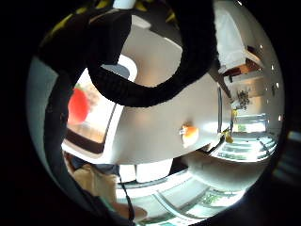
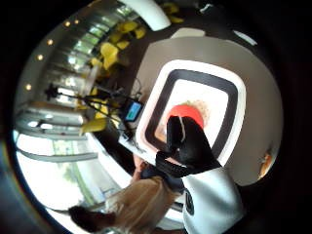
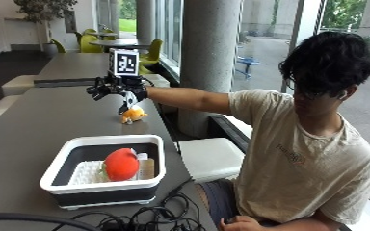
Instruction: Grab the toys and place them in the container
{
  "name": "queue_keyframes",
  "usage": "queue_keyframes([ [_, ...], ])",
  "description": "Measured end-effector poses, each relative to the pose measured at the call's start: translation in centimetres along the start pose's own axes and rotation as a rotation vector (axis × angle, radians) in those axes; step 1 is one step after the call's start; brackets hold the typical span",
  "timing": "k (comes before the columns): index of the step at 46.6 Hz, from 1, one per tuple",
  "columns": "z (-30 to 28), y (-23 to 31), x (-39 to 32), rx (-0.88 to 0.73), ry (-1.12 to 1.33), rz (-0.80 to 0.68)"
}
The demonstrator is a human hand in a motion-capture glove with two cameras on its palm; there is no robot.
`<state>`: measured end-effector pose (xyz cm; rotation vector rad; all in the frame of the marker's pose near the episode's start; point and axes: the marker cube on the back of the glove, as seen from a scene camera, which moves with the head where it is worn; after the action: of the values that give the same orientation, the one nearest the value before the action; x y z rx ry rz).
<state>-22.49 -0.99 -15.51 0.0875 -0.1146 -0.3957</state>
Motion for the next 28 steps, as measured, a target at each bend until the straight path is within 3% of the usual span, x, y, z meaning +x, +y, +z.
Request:
queue_keyframes([
  [5, 1.5, 1.0, 3.0, -0.004, -0.028, 0.154],
  [10, 3.2, 1.3, 7.0, -0.001, 0.039, 0.082],
  [22, 7.9, 5.1, 17.4, -0.059, 0.201, 0.289],
  [28, 10.4, 6.5, 20.5, 0.005, 0.020, 0.290],
])
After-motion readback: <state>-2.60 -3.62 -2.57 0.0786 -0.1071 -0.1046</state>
